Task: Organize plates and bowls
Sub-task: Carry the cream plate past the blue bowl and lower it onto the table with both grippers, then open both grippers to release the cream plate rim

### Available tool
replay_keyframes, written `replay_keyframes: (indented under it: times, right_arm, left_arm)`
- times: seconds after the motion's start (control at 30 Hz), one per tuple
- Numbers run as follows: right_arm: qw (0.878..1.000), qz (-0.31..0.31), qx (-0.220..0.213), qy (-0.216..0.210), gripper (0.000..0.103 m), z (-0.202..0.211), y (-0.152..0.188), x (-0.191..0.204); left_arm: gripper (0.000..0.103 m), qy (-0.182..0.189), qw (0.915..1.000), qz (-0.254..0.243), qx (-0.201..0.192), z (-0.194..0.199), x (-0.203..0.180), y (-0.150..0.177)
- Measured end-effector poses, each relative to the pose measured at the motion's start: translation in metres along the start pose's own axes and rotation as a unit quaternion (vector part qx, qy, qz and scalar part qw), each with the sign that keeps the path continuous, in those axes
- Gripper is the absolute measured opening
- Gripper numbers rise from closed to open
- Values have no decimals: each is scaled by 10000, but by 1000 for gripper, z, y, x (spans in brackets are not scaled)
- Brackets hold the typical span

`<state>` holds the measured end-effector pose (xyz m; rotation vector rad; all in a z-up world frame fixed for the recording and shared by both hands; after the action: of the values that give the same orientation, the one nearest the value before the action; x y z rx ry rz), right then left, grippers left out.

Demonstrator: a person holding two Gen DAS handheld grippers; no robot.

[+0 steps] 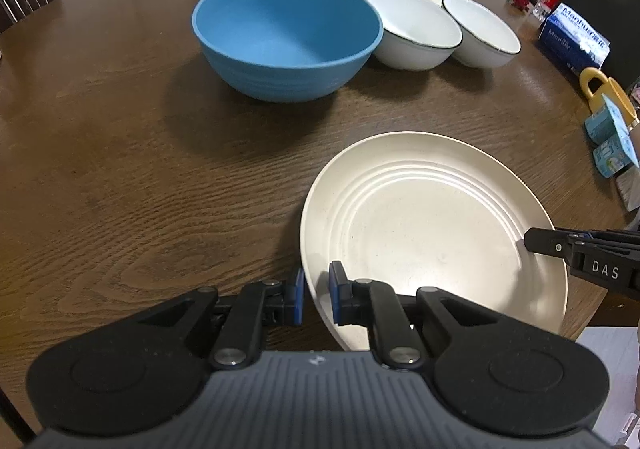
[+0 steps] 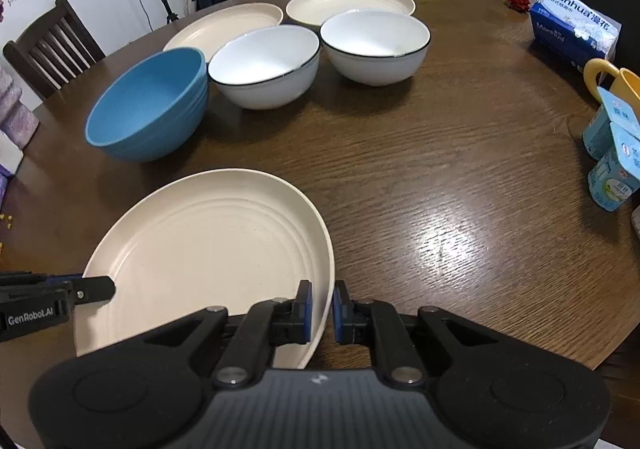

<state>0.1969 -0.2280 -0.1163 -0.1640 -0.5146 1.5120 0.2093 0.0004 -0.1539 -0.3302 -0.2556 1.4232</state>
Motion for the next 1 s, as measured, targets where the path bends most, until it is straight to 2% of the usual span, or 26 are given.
replay_keyframes:
  times: [0.5,0.53,0.6,0.63,0.67,0.73,0.8,0.83,0.9,0.97,1.0]
  right_arm:
    - [9997,-176,193,28,10,-24,3,-9]
    - [9996,-188,203,16,13,-26,2,-10]
    - [9996,-191,227,11,14,-26,1,-9]
    - [9996,-177,216,35,20,-26,0,-9]
    - [9996,-168,206,26,31,-25,-1,-9]
    - [9997,-178,161,18,42,-23,-2,-9]
    - [9997,-188,128,16,45,-20,-4,-10]
    - [9997,-201,117,14,51,-18,-4,-11]
    - [9997,-245,98,17,58,-15,-5,-12]
    - [9996,-272,91,-15,69,-13,-7,-13]
    - [9996,-272,87,-34,72,-12,-8,-13]
  left_arm:
    - [15,130,9996,59,243,-17,3,-3]
    - [19,119,9996,69,245,-17,4,-3]
    - [34,105,9996,146,202,-14,6,-2]
    - [47,85,9996,188,174,-13,7,-2]
    - [51,64,9996,226,139,-11,9,-2]
    - [53,83,9994,332,90,-8,14,-2]
    - [65,101,9990,443,37,-5,19,-2]
    - [72,110,9987,488,6,-3,20,-2]
    - [73,82,9986,523,-59,0,22,-3]
    - [84,83,9983,550,-154,5,24,-4]
    - [86,117,9980,577,-228,9,25,-5]
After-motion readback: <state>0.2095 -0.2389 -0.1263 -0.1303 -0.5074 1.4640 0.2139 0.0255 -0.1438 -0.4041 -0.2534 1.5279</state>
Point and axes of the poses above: each gripper's, at about its wrist camera, not at the fingertips, and z roughly against the way its jaws point, x to its left, y to its underside, the point moved 2 cm from there along -z, roughly the way its jaws point, and after that the axes turned 7 degrees about -y, right-handed, at the moved point
